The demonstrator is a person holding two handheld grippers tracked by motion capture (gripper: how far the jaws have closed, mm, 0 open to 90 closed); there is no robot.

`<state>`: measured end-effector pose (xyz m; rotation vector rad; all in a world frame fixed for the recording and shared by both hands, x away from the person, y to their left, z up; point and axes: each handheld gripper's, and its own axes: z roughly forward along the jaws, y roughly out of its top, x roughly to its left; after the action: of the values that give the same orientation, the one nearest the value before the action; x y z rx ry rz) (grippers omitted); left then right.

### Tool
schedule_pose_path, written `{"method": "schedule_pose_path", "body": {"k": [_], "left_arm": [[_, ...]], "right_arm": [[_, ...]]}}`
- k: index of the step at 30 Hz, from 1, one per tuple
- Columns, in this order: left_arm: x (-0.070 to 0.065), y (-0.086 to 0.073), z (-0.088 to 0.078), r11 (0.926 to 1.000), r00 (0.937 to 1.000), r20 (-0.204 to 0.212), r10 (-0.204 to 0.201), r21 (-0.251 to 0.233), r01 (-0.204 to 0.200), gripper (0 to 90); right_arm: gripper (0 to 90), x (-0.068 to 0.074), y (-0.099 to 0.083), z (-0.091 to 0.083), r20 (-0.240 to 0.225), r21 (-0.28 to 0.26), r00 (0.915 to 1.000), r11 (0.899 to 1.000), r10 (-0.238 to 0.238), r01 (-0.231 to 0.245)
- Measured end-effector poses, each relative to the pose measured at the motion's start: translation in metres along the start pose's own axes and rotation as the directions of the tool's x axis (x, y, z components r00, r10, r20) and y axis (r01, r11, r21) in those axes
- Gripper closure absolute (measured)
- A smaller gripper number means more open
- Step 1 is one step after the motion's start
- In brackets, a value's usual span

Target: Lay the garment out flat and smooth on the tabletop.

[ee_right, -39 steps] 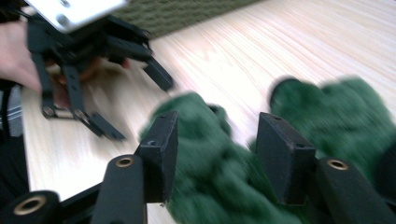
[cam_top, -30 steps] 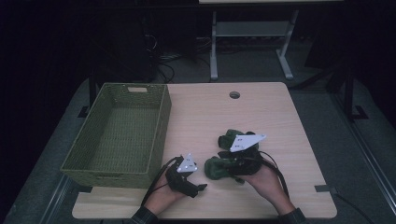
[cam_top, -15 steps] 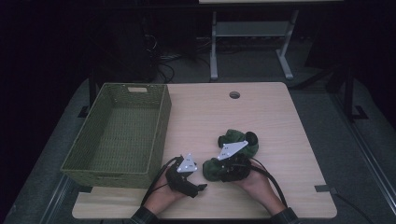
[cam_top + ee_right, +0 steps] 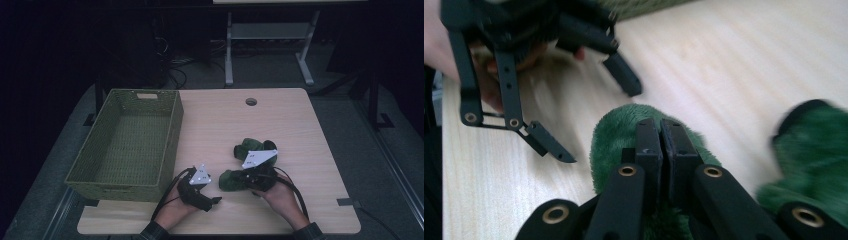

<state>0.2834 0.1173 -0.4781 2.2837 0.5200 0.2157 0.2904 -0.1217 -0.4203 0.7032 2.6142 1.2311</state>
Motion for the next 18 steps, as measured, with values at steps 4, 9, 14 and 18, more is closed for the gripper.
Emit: {"method": "schedule_pose_path", "body": {"k": [4,9,14,18], "left_arm": [[0.000,0.004,0.000,0.9999,0.9998,-0.014,-0.011,0.013,0.011,16.8],[0.000,0.016,-0.003,0.9977,1.0000,0.000,0.002,-0.067,-0.002,28.9],[-0.004,0.031,0.004,0.9931,0.9985,0.034,0.043,-0.111,-0.039,31.7],[-0.009,0.039,0.016,0.9908,0.9941,0.082,0.071,-0.120,-0.061,33.8]], "right_arm": [[86.4,-0.007,-0.004,-0.018,0.021,-0.049,0.9996,0.999,0.021,-0.020],[86.4,-0.017,-0.018,-0.043,0.032,-0.106,0.9972,0.992,0.068,-0.065],[86.4,-0.023,-0.030,-0.056,0.042,-0.135,0.9937,0.986,0.104,-0.097],[86.4,-0.026,-0.037,-0.061,0.042,-0.156,0.9921,0.982,0.118,-0.110]]}}
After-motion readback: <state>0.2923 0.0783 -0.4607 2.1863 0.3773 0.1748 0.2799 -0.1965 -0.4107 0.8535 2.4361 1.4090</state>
